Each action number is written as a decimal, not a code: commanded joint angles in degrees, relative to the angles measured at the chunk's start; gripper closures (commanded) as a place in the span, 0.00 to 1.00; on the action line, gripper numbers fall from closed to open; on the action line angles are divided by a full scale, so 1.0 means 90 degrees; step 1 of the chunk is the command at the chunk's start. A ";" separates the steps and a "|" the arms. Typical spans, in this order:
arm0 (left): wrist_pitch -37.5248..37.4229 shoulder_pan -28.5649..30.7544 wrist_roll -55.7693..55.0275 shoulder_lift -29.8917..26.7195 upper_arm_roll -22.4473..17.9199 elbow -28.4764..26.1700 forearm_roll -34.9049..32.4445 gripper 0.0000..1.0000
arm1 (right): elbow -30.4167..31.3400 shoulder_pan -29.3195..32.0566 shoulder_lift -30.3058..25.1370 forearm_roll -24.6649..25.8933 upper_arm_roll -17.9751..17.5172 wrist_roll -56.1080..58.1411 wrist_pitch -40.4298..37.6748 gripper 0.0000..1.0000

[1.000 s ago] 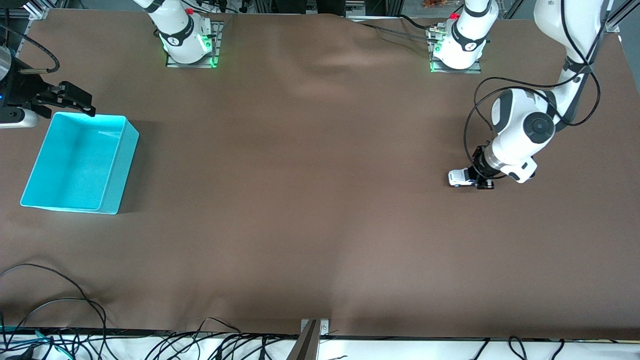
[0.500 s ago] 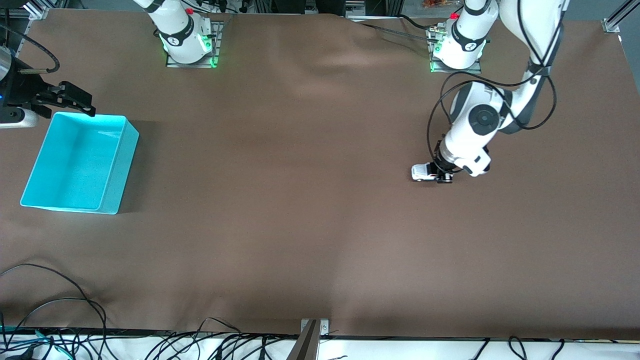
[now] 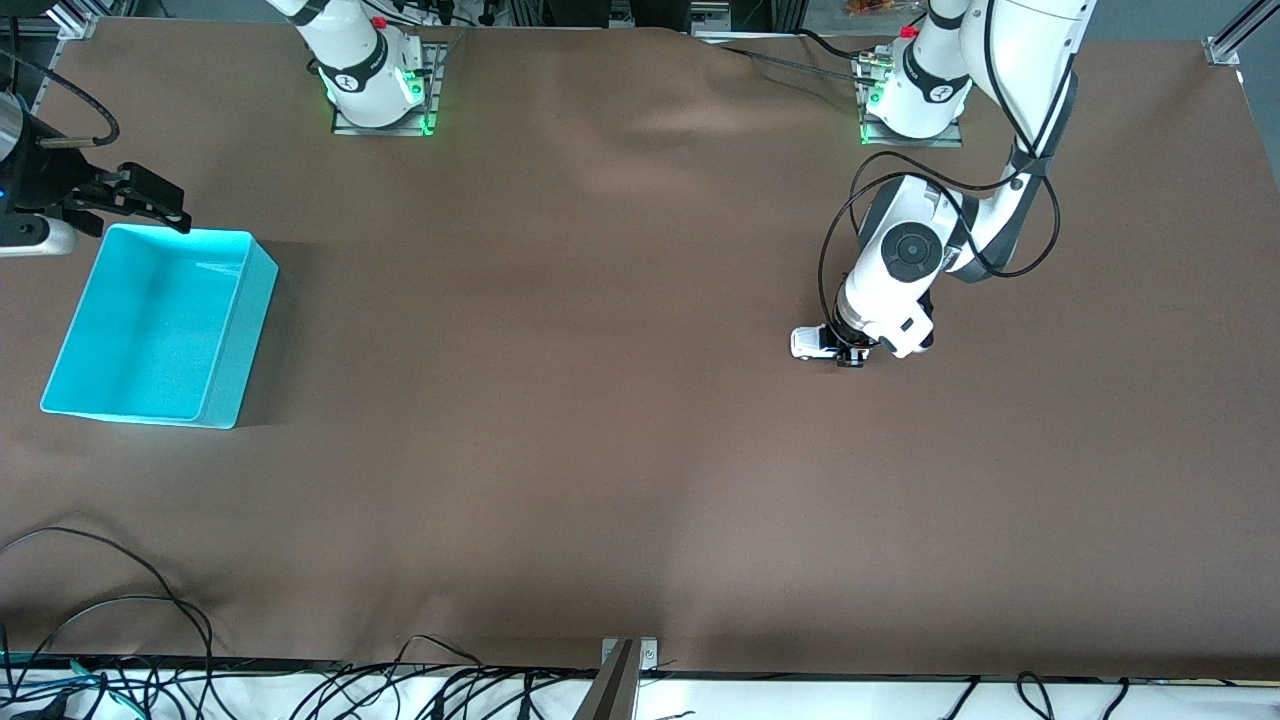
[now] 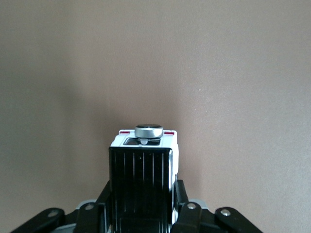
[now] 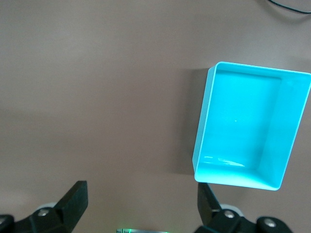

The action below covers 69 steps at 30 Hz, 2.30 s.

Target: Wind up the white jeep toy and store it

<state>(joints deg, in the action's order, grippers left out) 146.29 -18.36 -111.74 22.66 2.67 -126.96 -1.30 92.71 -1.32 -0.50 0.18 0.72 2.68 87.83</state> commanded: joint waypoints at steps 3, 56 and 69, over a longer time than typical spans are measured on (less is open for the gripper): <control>-0.0024 0.0047 -0.0153 0.0236 -0.0101 0.0161 -0.0188 0.93 | -0.0164 0.0019 0.0055 -0.0118 -0.0001 0.0024 -0.0042 0.00; -0.0034 0.2820 0.2289 0.0275 -0.0101 0.0063 -0.1407 0.90 | -0.0164 0.0019 0.0055 -0.0108 -0.0001 0.0024 -0.0042 0.00; -0.0024 0.3202 0.2308 0.0324 -0.0101 0.0093 -0.1809 0.67 | -0.0164 0.0019 0.0065 -0.0118 -0.0001 0.0024 -0.0042 0.00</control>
<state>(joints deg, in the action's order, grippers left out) 146.06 9.97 -91.29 23.06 1.56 -126.69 -15.47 92.67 -1.31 -0.49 0.18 0.73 2.68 87.83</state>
